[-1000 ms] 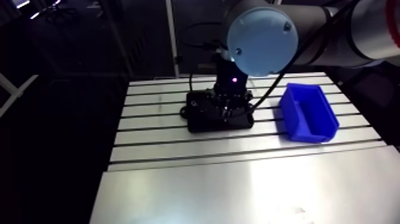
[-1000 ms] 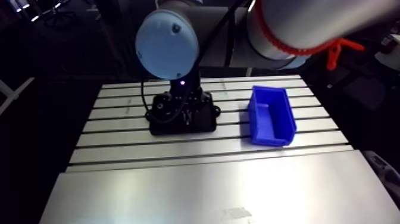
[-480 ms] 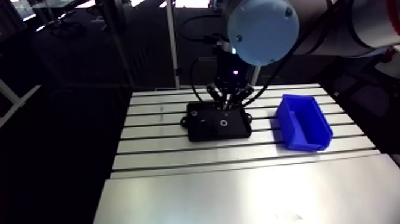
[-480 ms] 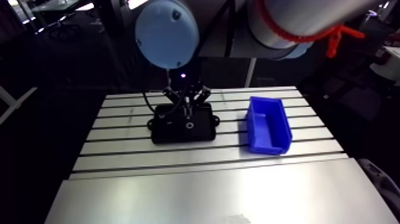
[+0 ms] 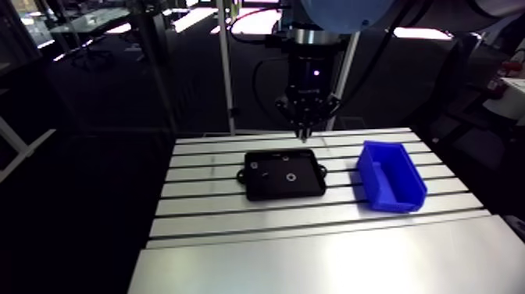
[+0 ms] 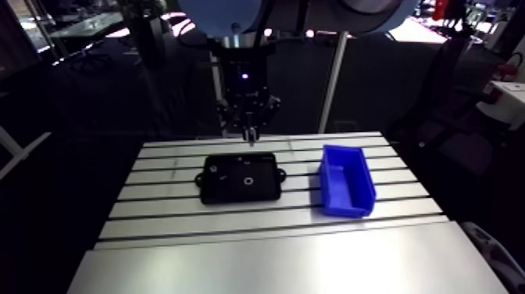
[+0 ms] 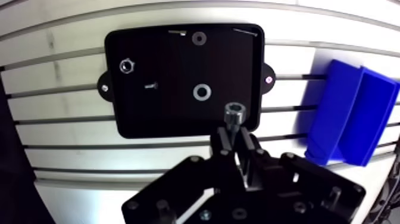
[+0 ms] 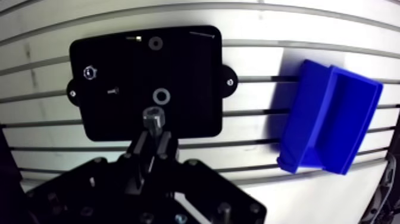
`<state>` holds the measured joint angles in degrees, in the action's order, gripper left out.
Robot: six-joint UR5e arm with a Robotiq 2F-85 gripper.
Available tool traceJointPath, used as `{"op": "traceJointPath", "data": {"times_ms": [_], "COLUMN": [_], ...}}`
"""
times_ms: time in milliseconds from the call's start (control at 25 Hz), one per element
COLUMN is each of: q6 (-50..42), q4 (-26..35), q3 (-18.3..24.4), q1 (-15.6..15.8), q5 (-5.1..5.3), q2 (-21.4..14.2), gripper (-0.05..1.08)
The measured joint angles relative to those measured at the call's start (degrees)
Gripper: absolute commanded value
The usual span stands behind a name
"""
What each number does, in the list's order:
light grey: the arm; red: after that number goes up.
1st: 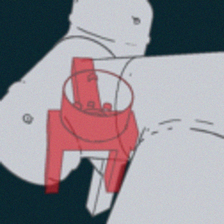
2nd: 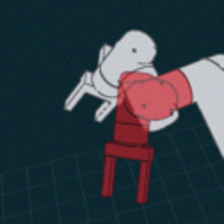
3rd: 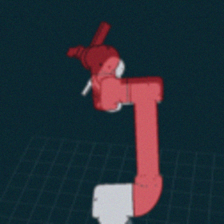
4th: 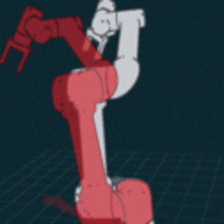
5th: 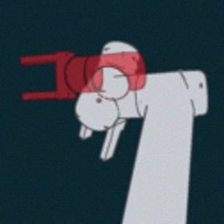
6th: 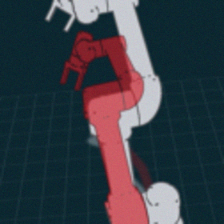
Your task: Pick up the M10 bolt from the tray and put it into the blue bin.
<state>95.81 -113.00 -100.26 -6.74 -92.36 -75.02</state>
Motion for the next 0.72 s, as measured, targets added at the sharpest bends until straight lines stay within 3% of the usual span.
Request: {"op": "traceJointPath", "data": {"times_ms": [320,720], "q6": [14.50,39.81], "q4": [8.82,12.39], "q3": [4.11,4.51], "q1": [-1.43,-8.14], "q5": [-0.08,-0.22], "q2": [-4.00,-7.39], "gripper": [0.99,0.99]}}
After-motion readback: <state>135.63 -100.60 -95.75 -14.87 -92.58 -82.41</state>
